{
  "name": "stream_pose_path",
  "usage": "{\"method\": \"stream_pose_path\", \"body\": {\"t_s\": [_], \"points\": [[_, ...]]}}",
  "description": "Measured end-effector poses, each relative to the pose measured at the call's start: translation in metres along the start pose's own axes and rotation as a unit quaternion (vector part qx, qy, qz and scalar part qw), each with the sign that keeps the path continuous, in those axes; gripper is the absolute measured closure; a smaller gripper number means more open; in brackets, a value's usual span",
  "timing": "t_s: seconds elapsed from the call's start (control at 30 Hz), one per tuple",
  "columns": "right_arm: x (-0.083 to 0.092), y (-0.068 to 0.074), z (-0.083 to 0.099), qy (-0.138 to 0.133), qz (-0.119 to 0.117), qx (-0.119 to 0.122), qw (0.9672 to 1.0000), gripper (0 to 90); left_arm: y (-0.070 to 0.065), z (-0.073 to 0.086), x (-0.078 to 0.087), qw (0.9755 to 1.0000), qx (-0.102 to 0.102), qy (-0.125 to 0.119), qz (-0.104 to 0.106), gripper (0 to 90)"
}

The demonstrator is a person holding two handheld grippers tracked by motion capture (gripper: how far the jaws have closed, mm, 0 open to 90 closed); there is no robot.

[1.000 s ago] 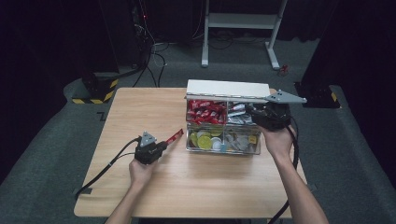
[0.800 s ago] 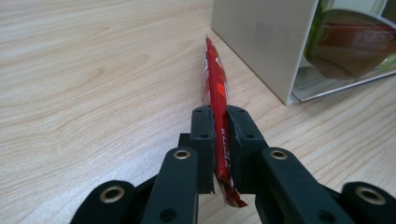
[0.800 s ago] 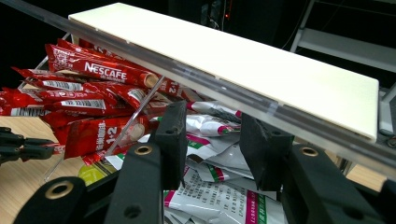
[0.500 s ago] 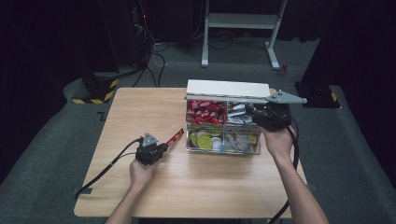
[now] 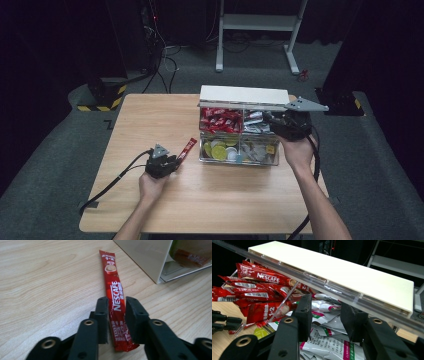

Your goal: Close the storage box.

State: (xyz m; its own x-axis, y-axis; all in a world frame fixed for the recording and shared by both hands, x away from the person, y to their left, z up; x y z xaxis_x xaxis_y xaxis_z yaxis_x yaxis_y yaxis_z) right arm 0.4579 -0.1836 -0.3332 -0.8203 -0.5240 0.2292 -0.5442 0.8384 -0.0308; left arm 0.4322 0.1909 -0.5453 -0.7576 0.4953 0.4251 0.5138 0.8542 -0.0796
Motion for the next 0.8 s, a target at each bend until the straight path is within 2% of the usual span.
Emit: {"method": "stream_pose_path", "body": {"t_s": [0.17, 0.27, 0.47, 0.5, 0.67, 0.8], "points": [[0.0, 0.0, 0.0, -0.001, -0.001, 0.0, 1.0, 61.2, 0.004, 0.0, 0.009, 0.9999, -0.004, -0.013, -0.005, 55.9], [0.002, -0.001, 0.0, -0.002, 0.0, -0.002, 1.0, 61.1, 0.008, 0.0, 0.018, 0.9997, -0.006, -0.021, -0.013, 51.7], [0.007, -0.002, 0.001, -0.004, -0.001, -0.003, 1.0, 61.0, 0.02, 0.003, 0.034, 0.9988, -0.012, -0.025, -0.04, 50.0], [0.008, -0.002, 0.002, -0.006, -0.001, -0.004, 1.0, 61.0, 0.022, 0.004, 0.036, 0.9988, -0.008, -0.022, -0.044, 49.6], [0.011, -0.004, 0.004, -0.007, -0.002, -0.008, 0.9999, 60.7, 0.033, 0.013, 0.047, 0.9975, -0.016, -0.005, -0.069, 48.9], [0.014, -0.001, 0.003, -0.01, -0.004, -0.002, 0.9999, 60.5, 0.041, 0.019, 0.054, 0.9959, -0.017, 0.002, -0.088, 48.9]]}}
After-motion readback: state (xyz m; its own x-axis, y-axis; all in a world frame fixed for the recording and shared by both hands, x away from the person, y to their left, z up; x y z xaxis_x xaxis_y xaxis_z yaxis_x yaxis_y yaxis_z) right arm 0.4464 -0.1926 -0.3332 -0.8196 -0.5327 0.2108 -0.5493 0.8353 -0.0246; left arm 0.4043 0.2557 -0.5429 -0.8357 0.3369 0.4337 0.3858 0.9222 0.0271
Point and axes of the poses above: each handheld gripper's, and its own axes: x roughly backward along the jaws, z roughly out of its underside, y roughly to its left, the point moved 4 cm from there along -x, roughly forward along the jaws, and after that the axes turned 13 degrees about -y, right-handed, at the moved point
